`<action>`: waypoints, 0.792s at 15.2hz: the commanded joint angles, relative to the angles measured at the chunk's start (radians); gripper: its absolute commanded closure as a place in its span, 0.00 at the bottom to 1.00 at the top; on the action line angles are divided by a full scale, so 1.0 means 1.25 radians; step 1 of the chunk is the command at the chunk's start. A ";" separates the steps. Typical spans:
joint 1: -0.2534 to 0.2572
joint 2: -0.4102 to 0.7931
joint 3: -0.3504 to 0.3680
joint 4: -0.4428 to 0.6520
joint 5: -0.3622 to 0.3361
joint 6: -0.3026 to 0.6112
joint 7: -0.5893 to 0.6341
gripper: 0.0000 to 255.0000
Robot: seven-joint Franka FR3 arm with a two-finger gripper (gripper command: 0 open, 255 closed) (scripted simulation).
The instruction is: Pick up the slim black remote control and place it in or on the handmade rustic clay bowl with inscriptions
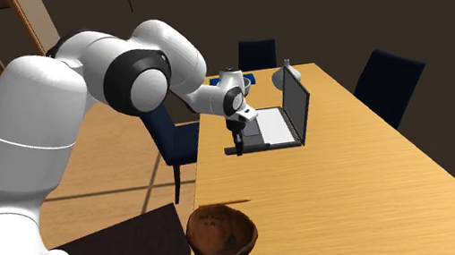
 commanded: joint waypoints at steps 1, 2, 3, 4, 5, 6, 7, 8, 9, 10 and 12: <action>-0.003 -0.012 0.004 0.001 0.004 -0.013 -0.003 1.00; -0.004 -0.020 0.006 0.000 0.007 -0.020 -0.005 1.00; -0.006 -0.027 0.008 -0.001 0.010 -0.026 -0.007 1.00; -0.007 -0.035 0.010 -0.001 0.012 -0.033 -0.008 1.00; -0.009 -0.042 0.012 -0.001 0.015 -0.040 -0.010 1.00; -0.010 -0.049 0.014 -0.001 0.017 -0.047 -0.011 1.00; -0.011 -0.056 0.016 -0.001 0.020 -0.054 -0.013 1.00; -0.013 -0.063 0.018 -0.001 0.023 -0.061 -0.015 1.00; -0.014 -0.070 0.020 0.000 0.025 -0.068 -0.016 1.00; -0.015 -0.077 0.022 0.000 0.028 -0.076 -0.018 1.00; -0.018 -0.090 0.026 0.002 0.033 -0.090 -0.021 1.00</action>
